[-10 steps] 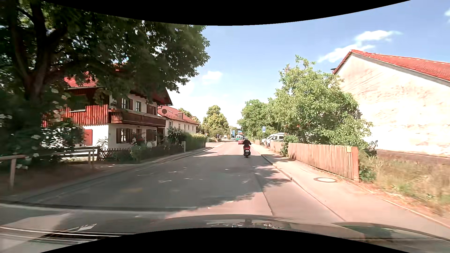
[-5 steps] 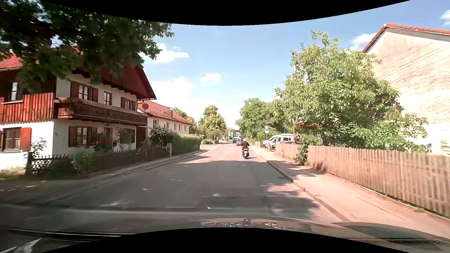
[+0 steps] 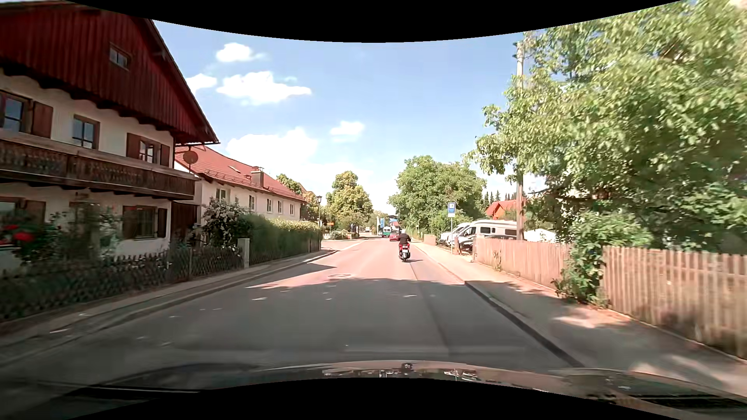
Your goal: Follow the waypoints while adhering to traffic rules and regulations
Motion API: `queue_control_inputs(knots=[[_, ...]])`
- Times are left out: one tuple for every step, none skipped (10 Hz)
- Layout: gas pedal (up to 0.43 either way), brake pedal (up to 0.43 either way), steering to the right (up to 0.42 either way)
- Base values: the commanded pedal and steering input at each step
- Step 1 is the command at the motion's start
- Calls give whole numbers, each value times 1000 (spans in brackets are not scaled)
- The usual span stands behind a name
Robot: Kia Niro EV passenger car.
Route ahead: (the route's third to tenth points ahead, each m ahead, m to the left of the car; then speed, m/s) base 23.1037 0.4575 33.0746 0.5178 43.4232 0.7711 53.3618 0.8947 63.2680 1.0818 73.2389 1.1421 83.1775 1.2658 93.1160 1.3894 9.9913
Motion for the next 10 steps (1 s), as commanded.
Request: queue_control_inputs(knots=[[209,12,3],[209,12,4],[209,6,3],[209,12,3],[209,12,4],[209,12,3],[209,6,3],[209,6,3],[220,12,3],[220,12,3]])
